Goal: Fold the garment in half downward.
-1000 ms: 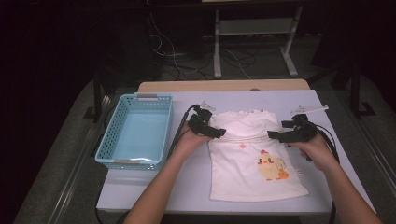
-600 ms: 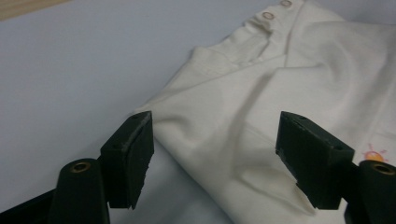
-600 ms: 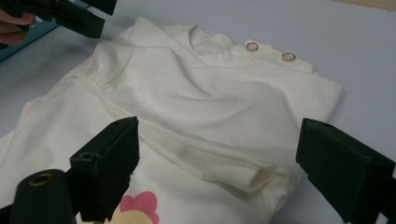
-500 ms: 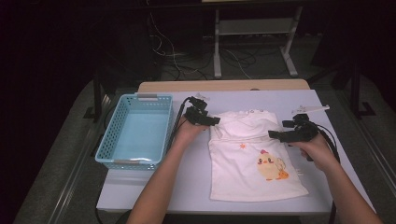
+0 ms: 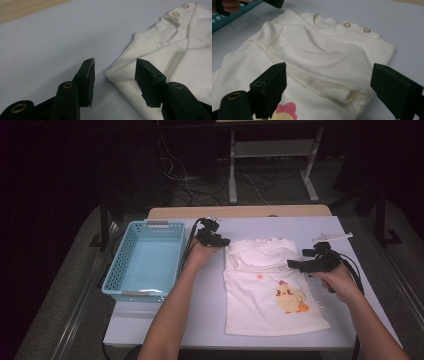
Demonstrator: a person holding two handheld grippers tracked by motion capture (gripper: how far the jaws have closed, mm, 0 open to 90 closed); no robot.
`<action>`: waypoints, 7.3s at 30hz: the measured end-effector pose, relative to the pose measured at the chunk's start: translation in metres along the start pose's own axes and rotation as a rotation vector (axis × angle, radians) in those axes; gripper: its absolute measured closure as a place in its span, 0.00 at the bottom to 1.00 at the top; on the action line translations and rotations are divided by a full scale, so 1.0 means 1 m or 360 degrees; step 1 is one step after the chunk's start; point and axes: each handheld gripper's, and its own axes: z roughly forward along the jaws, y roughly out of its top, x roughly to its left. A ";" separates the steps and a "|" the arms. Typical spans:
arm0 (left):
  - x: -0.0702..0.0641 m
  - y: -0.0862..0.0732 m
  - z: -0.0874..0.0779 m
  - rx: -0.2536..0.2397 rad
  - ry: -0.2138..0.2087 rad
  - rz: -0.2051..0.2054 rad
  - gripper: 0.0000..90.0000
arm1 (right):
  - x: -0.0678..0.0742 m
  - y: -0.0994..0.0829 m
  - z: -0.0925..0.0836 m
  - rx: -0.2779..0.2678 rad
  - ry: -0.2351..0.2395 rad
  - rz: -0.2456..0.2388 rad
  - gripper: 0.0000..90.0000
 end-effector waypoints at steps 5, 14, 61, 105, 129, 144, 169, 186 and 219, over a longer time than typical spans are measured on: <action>0.002 -0.003 0.009 0.0037 0.0026 0.0004 0.59 | -0.001 0.000 0.000 0.0006 -0.0003 0.0005 0.15; 0.001 -0.007 0.017 0.0070 0.0003 0.0022 0.68 | -0.001 0.002 0.004 0.0011 -0.0010 -0.0013 0.15; 0.002 -0.007 0.019 0.0086 -0.0109 0.0016 0.94 | -0.082 0.032 0.071 0.0229 -0.0202 0.0169 0.71; 0.003 0.007 -0.001 -0.0014 -0.0073 0.0014 0.96 | -0.084 0.045 0.045 0.0128 -0.0262 0.0076 0.97; -0.028 -0.003 -0.049 -0.0101 -0.0144 0.0043 0.96 | -0.057 0.037 0.002 0.0073 -0.0197 -0.0038 0.96; -0.046 -0.017 -0.079 -0.0183 -0.0229 0.0076 0.96 | -0.041 0.030 -0.026 -0.0029 -0.0137 -0.0040 0.96; -0.082 -0.065 -0.119 -0.0188 -0.0374 0.0183 0.96 | 0.005 -0.011 -0.073 -0.0062 -0.0035 -0.0152 0.96; -0.104 -0.098 -0.129 -0.0109 -0.0480 0.0265 0.96 | 0.023 -0.044 -0.086 -0.0006 0.0008 -0.0202 0.96; -0.124 -0.138 -0.110 0.0251 -0.0634 0.0369 0.96 | 0.050 -0.107 -0.090 0.0242 0.0096 -0.0280 0.96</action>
